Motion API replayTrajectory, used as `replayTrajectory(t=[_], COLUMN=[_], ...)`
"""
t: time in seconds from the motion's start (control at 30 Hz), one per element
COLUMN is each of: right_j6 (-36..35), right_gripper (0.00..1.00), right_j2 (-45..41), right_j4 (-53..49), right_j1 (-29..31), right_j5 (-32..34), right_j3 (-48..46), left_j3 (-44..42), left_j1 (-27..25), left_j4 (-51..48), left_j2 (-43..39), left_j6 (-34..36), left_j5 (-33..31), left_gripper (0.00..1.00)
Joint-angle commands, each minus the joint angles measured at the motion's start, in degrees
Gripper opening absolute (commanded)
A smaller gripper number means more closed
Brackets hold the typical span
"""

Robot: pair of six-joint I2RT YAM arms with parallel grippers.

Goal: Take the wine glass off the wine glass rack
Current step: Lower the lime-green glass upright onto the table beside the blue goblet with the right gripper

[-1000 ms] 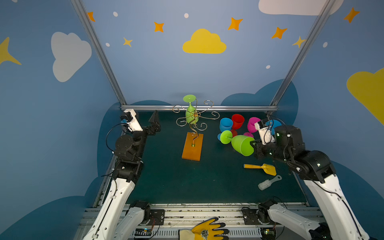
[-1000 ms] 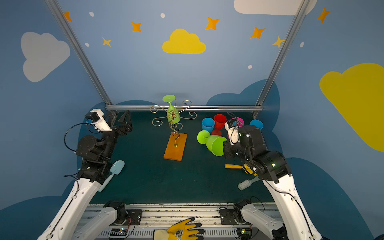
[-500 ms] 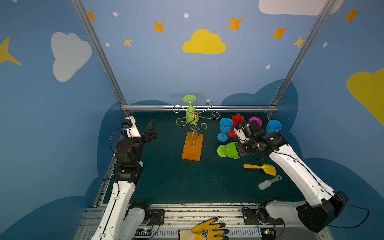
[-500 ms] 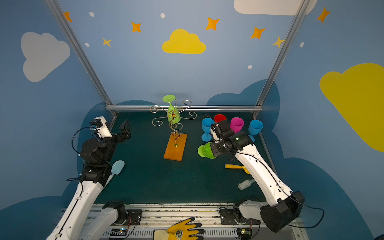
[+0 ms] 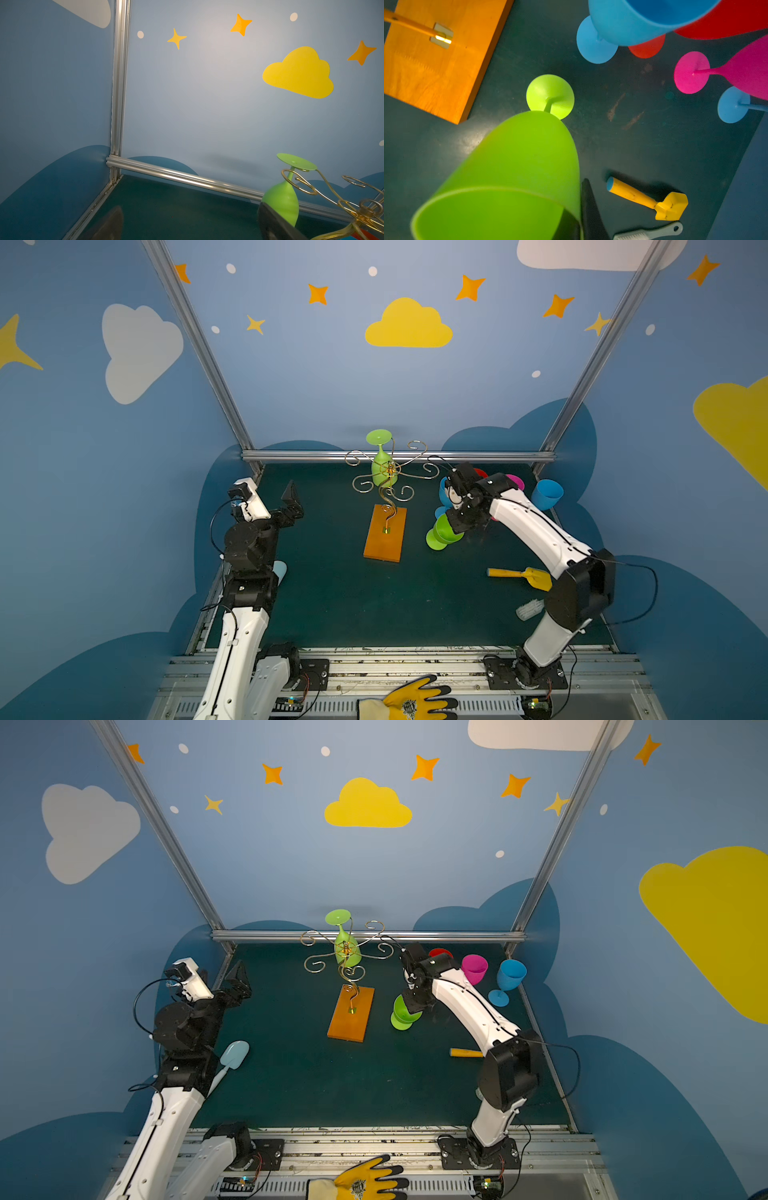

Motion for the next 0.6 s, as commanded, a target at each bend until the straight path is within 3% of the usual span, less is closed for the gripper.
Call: replayTrajectory(t=[0.0,0.23,0.57], right_j6=[2.24,2.05,2.61], right_gripper=[0.00,0.00,0.13], right_j2=[4.35,3.48,2.84], right_j4=[-6.78,-3.17,-1.93], right_j1=[0.10,-0.30,-1.33], right_j5=[0.99,-2.25,-4.80], right_j3=[3.95,2.84,1.19], left_j3=[-0.65,-0.68,-0.67], left_j1=[0.30,0.45,0.63], left_j4=[0.34,0.28,0.23], left_j2=[-0.84,-0.96,-1.02], left_j6=[-0.46,-0.33,-0.63], left_j5=[-0.92,-1.53,-1.38], left_gripper=[0.99,0.99,0.99])
